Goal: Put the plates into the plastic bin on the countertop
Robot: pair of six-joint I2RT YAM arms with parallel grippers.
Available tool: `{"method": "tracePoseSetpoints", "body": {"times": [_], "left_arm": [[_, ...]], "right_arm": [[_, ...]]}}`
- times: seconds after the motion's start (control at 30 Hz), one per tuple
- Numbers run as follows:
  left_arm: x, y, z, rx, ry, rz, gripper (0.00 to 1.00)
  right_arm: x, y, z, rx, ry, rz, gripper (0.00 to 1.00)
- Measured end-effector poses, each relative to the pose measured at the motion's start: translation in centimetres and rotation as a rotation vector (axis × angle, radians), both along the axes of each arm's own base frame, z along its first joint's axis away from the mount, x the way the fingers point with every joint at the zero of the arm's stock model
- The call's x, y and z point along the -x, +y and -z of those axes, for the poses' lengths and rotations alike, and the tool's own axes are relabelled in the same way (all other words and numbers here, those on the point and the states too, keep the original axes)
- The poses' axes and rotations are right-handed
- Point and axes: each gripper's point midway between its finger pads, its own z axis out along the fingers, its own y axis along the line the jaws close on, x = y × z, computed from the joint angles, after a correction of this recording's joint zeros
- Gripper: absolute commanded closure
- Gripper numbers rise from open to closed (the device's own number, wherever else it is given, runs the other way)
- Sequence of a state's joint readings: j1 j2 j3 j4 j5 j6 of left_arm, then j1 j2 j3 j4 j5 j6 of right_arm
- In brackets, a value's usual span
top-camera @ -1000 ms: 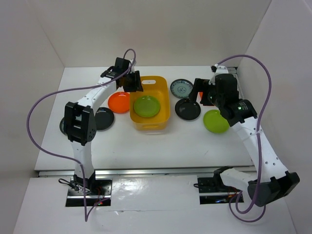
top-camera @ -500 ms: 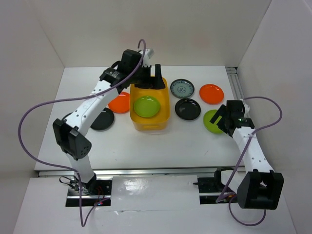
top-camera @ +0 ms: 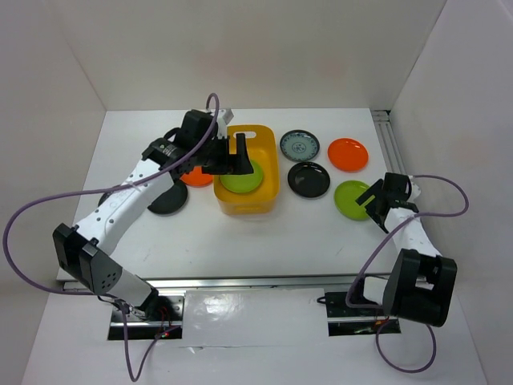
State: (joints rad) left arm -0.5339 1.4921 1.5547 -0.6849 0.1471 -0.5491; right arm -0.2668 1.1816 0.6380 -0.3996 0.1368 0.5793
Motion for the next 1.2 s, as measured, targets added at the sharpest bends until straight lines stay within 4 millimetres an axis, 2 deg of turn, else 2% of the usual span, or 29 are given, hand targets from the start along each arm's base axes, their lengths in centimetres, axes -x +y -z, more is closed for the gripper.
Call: {"method": "tracePoseSetpoints", "body": {"times": [0.13,0.23,0.3,0.37,0.4,0.43,0.6,0.7,0.77,1.03,1.1,1.2], "left_arm": [[0.2,0.1,0.6,-0.004,0.013,-0.003,0.0],[0.4,0.2,0.0,0.005,-0.002,-0.004,0.0],[0.6,0.4,-0.7,0.015,-0.02,-0.005,0.0],[0.9,0.6,-1.4,0.024,-0.038,-0.007,0.0],[1.0,0.7,-1.6,0.027,-0.045,-0.008,0.0],[1.1,0.8,-1.8,0.028,-0.051,-0.011,0.0],[1.1,1.1,-2.1,0.026,-0.066,-0.022,0.0],[1.0,1.2,-1.9,0.02,-0.064,-0.027,0.0],[0.9,1.3,-1.7,0.013,-0.064,-0.035,0.0],[-0.2,3.0,-1.1,-0.055,-0.083,-0.127,0.0],[-0.5,3.5,-0.7,-0.084,-0.082,-0.155,0.0],[-1.3,3.9,-0.5,-0.116,-0.08,-0.185,0.0]], "right_arm": [[-1.5,-0.3,1.0,-0.003,-0.018,-0.004,0.13],[-2.2,-0.4,2.7,-0.013,0.006,-0.008,0.26],[-2.3,-0.5,4.0,-0.016,0.038,0.0,0.3],[-3.1,-0.8,3.9,-0.005,0.014,0.009,0.37],[-3.2,-1.0,3.9,0.001,0.012,0.014,0.37],[-3.2,-0.9,4.0,0.002,0.011,0.019,0.39],[-2.9,-1.3,4.2,0.02,0.0,0.064,0.58],[-2.5,-1.5,4.4,0.027,0.002,0.093,0.86],[-2.9,-1.6,4.2,0.018,-0.02,0.117,1.0],[-3.6,-1.8,3.1,0.005,-0.038,0.184,1.0],[-3.6,-2.3,1.7,0.027,-0.037,0.215,1.0],[-4.0,-3.6,-1.5,0.084,-0.064,0.273,1.0]]}}
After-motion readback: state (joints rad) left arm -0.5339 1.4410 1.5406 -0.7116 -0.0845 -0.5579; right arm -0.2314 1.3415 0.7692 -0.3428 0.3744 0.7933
